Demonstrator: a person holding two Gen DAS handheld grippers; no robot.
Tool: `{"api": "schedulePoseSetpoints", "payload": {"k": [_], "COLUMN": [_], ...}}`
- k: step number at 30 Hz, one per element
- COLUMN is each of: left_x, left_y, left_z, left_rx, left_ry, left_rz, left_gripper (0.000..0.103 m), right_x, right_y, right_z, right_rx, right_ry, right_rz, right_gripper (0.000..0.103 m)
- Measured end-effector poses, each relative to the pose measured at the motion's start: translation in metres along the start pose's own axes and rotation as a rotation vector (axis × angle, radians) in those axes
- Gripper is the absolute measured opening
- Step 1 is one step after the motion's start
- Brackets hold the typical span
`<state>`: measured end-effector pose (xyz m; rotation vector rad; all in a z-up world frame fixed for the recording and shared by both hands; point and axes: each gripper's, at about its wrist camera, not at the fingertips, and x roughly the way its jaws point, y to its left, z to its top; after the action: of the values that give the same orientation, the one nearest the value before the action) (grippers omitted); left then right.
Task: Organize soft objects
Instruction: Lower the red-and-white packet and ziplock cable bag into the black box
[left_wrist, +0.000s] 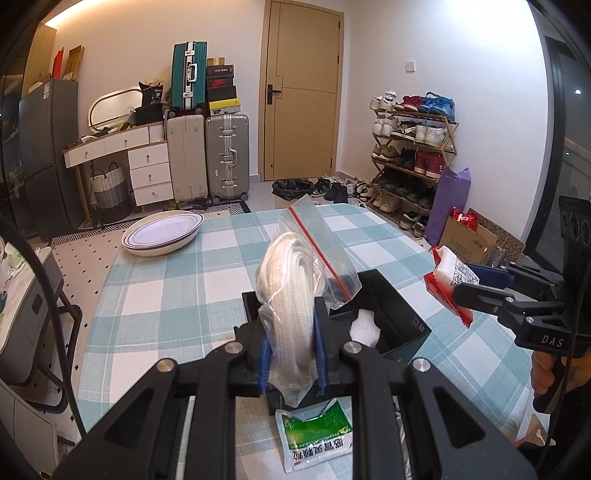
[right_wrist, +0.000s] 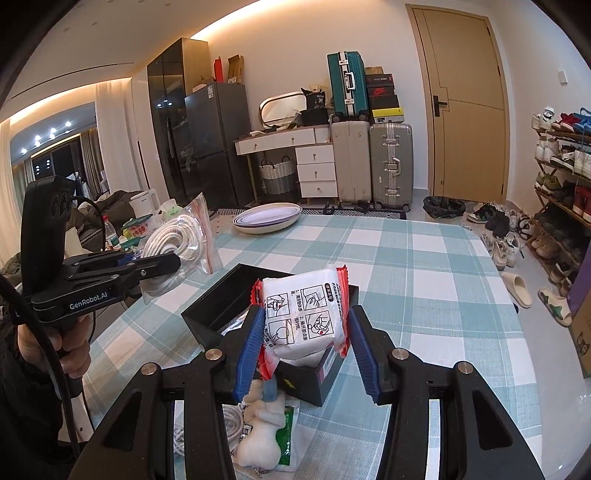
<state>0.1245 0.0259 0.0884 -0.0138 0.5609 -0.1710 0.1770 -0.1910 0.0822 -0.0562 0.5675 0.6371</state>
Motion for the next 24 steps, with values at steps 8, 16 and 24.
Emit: {"api": "schedulePoseSetpoints", "payload": {"k": [8,16,24], "left_x": [0.016,0.036,0.055], "left_y": [-0.001,-0.005,-0.008], "left_z": [0.010,0.010,0.008], "left_rx": [-0.001,0.007,0.005], "left_ry": [0.006,0.026,0.042], "left_rz": [-0.002,-0.007,-0.019], "left_gripper": [0.017,0.017,0.017], "right_x": [0.014,0.032,0.055], "right_y": [0.001,0.001,0.003], "right_z": [0.010,0.013,0.008], "right_rx": [-0.007,-0.017,-0.038], "right_ry": [0.010,0.035,0.066], "right_rz": [0.006,0.015,0.014], "right_gripper": [0.047,0.047,0.047]}}
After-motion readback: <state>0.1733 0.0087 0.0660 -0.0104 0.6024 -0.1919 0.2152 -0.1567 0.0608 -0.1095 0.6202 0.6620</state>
